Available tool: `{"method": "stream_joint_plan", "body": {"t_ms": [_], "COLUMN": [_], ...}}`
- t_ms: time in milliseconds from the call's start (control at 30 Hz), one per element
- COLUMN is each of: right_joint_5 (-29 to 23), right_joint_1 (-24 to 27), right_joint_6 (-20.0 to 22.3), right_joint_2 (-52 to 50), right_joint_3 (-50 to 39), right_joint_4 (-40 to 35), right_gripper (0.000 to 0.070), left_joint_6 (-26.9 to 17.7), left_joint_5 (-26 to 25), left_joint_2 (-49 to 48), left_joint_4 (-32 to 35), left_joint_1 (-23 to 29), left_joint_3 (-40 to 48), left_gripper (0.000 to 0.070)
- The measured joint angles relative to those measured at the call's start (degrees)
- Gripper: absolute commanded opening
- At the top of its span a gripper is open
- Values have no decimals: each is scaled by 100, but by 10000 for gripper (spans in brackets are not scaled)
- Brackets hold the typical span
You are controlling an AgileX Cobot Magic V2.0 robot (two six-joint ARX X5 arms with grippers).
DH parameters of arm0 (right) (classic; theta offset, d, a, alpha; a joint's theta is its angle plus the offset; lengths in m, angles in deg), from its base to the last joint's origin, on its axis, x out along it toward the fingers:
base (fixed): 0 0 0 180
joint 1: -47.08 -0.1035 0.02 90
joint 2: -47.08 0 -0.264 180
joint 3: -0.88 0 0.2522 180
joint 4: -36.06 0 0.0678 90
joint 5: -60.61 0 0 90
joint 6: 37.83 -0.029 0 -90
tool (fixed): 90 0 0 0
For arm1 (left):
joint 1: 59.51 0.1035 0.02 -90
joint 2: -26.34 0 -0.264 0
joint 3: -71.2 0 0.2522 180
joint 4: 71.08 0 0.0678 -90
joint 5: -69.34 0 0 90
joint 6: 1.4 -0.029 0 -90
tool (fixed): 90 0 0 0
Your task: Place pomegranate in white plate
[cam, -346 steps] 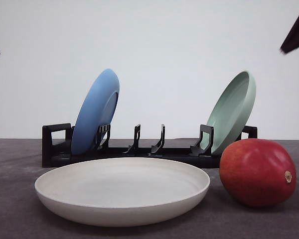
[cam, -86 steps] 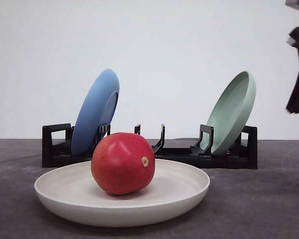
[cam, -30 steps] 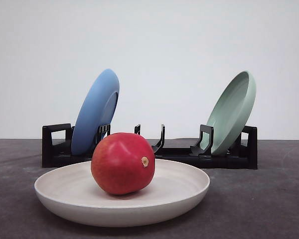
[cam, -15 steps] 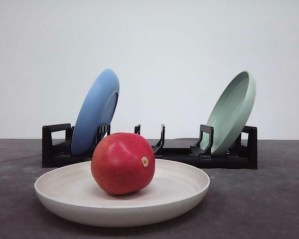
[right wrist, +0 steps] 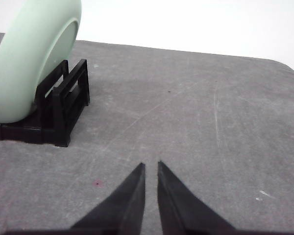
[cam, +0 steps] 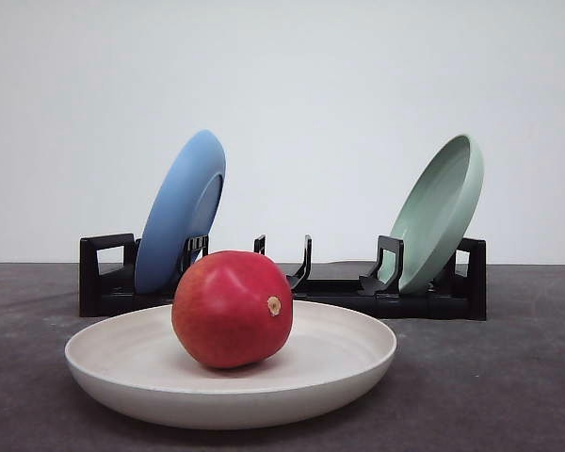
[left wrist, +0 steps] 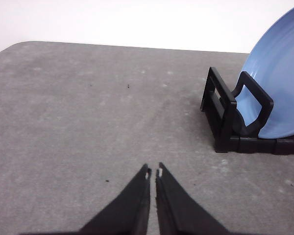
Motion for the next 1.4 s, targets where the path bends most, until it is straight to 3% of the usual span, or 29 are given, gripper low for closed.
{"method": "stream_joint_plan", "body": {"t_ms": [1400], "right_joint_5": [0], "right_joint_1": [0], "right_joint_6": [0], "right_joint_2": [0], "right_joint_3": [0], "right_joint_4": [-2], "right_gripper": [42], "left_joint_6": [0], "left_joint_5": [0], "left_joint_2": [0], "left_joint_4": [0], "left_joint_1": [0], "left_joint_3": [0], "left_gripper": [0]}}
